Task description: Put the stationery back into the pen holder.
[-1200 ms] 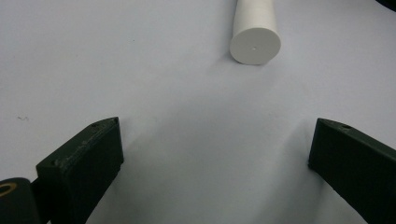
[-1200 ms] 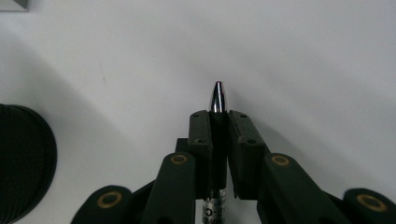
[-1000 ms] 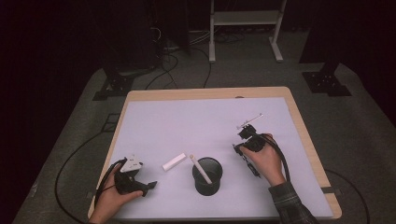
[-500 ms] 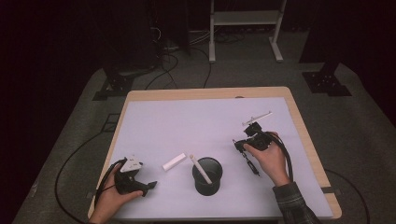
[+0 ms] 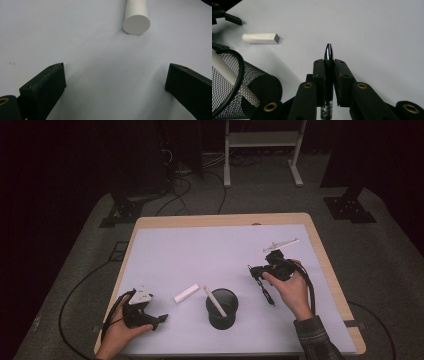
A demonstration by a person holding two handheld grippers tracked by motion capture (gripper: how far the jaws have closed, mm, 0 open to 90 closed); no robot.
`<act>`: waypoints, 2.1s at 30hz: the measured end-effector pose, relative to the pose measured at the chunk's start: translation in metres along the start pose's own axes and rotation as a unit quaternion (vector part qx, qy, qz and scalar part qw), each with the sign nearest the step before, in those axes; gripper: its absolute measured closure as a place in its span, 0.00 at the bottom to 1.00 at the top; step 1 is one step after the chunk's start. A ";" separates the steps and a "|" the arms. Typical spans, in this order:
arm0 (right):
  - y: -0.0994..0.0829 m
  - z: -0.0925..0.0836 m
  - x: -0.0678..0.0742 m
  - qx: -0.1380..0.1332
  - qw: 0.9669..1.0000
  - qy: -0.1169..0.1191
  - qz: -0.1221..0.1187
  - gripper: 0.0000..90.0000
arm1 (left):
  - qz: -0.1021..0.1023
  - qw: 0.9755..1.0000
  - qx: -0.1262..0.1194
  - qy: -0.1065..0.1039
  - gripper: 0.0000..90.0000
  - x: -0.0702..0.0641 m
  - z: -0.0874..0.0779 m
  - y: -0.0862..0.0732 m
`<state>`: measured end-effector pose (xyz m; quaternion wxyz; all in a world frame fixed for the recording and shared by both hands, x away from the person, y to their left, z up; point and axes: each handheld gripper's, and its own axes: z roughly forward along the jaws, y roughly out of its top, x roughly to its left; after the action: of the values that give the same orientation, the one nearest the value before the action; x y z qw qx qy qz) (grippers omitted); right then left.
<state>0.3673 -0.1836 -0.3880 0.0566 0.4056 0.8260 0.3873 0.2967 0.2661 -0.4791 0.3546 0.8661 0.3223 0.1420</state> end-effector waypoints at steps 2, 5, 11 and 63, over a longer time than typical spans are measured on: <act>0.000 -0.002 0.000 -0.008 1.000 0.003 -0.001 0.88 | 0.000 1.000 0.000 0.000 0.02 0.000 0.000 0.000; 0.000 -0.005 0.001 -0.022 1.000 0.005 -0.006 0.88 | -0.001 1.000 0.000 0.000 0.02 0.000 0.000 0.000; 0.000 -0.009 0.003 -0.043 0.999 0.018 -0.009 0.88 | -0.002 1.000 0.000 -0.001 0.02 0.000 0.000 0.000; 0.025 -0.045 0.071 -0.180 0.971 0.115 -0.110 0.88 | -0.002 1.000 0.001 -0.001 0.02 0.000 0.000 0.000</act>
<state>0.3174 -0.1499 -0.3242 0.0753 0.2486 0.7834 0.5647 0.2964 0.2660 -0.4790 0.3546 0.8658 0.3239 0.1403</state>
